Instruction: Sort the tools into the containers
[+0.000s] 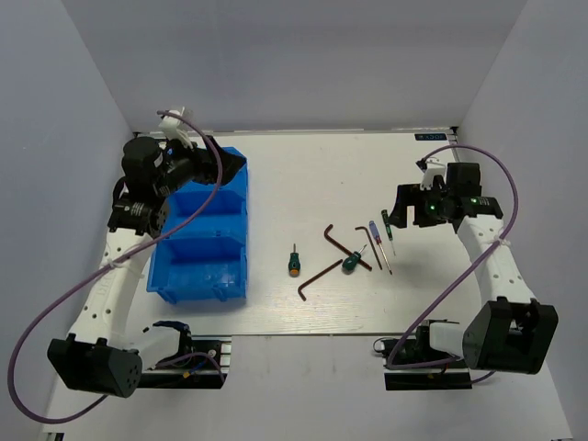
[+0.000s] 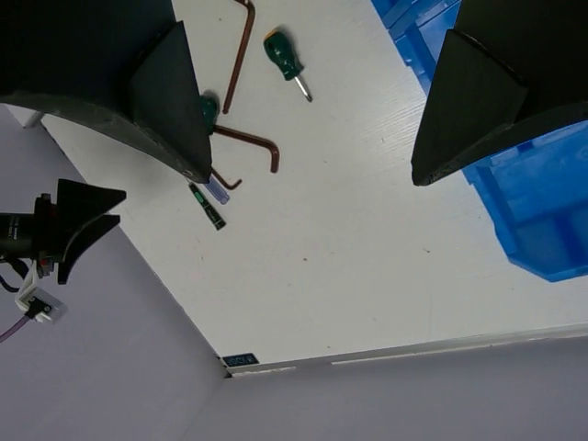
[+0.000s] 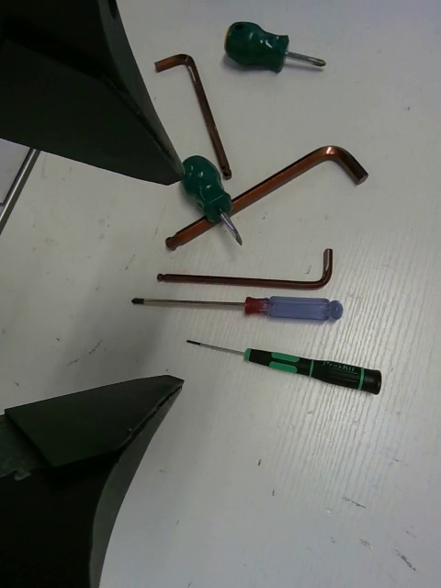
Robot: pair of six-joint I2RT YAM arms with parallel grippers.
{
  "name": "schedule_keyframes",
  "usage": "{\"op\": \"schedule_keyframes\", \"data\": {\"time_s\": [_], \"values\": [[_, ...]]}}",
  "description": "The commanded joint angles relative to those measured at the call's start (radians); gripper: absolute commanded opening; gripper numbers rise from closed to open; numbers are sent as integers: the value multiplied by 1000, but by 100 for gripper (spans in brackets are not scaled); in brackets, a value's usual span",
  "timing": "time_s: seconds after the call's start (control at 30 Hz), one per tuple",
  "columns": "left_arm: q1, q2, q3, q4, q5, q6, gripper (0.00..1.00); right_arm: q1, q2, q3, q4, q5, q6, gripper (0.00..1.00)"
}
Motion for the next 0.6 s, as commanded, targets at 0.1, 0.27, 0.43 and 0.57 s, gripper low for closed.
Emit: {"op": "schedule_keyframes", "data": {"time_s": [0.1,0.27,0.43,0.57], "values": [[-67,94,59,-123,35,36,100,-3,-80,-20,30,-9,-20,91],[-140,252,135,-210,-40,129,100,-3,-95,-31,27,-63,-62,91],[-276,369,198,-302,-153,195,91,-5,-72,-22,-22,-80,-142,66],[-423,473,189,-362,-254,176,2,-6,-40,6,-116,-24,-172,0]]}}
